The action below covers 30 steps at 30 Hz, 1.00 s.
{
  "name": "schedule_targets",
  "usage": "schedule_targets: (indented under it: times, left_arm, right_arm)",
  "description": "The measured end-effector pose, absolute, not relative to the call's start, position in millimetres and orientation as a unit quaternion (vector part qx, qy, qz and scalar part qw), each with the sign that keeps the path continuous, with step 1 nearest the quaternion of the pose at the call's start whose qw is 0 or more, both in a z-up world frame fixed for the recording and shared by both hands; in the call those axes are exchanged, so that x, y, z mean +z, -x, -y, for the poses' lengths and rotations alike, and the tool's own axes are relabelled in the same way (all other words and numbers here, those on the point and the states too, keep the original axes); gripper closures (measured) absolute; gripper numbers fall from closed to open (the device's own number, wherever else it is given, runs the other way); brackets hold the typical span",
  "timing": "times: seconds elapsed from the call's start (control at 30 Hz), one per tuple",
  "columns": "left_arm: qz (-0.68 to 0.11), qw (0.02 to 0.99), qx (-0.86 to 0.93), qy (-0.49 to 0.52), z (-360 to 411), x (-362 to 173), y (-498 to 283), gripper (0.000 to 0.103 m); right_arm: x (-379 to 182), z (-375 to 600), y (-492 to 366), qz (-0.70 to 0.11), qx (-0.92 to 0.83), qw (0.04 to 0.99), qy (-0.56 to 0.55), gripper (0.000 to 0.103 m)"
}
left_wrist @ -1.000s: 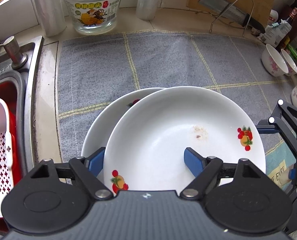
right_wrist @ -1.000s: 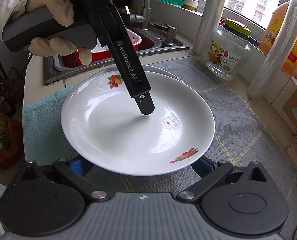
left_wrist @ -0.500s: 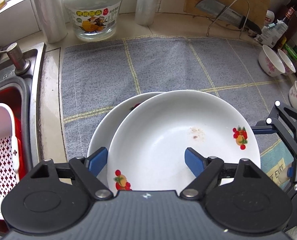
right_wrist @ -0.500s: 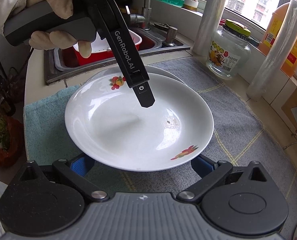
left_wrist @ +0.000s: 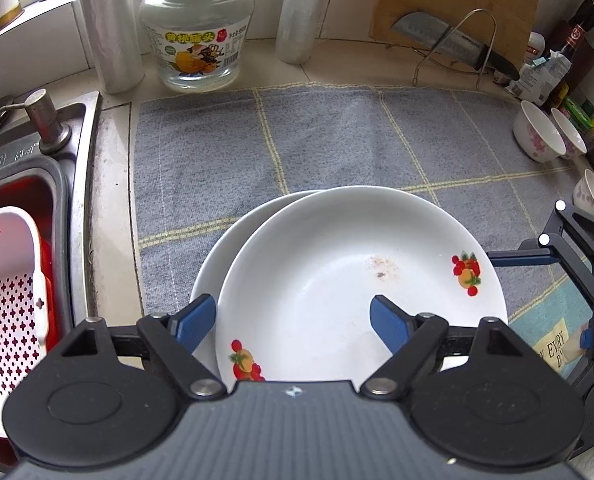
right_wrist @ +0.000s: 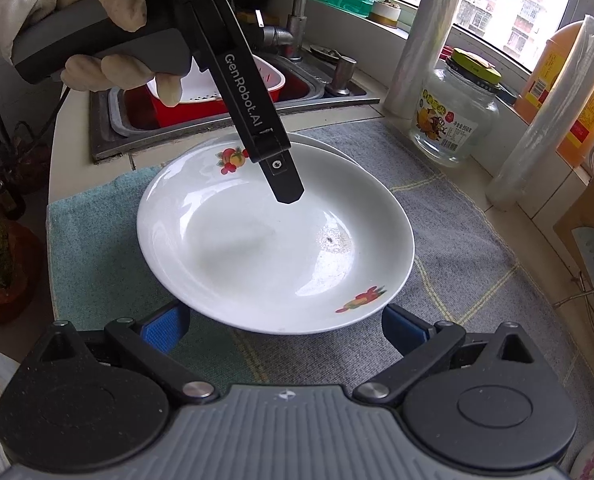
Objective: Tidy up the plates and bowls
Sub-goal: 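Lower the held plate onto the plate stack with the left tool, then open the left tool to release the plate on the stack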
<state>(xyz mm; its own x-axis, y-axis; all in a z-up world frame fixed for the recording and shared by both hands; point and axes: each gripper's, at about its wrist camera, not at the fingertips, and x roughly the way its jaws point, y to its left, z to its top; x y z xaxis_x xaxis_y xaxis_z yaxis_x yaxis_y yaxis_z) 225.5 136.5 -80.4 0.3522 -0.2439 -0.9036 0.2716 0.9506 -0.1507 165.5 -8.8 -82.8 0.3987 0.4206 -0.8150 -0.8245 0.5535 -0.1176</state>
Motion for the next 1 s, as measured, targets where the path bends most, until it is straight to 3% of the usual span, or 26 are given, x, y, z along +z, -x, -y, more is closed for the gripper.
schedule_targets:
  times: [0.57, 1.0]
  left_arm:
    - [-0.517, 0.84, -0.166, -0.004, -147.5, -67.5, -220.8, 0.015]
    - [-0.417, 0.898, -0.126, -0.068, -120.8, -41.2, -175.9, 0.008]
  right_arm:
    - [-85.5, -0.7, -167.0, -0.388, 0.384, 0.797, 0.26, 0.0]
    - [-79.7, 19.7, -166.0, -0.396, 0.324, 0.83, 0.221, 0.0]
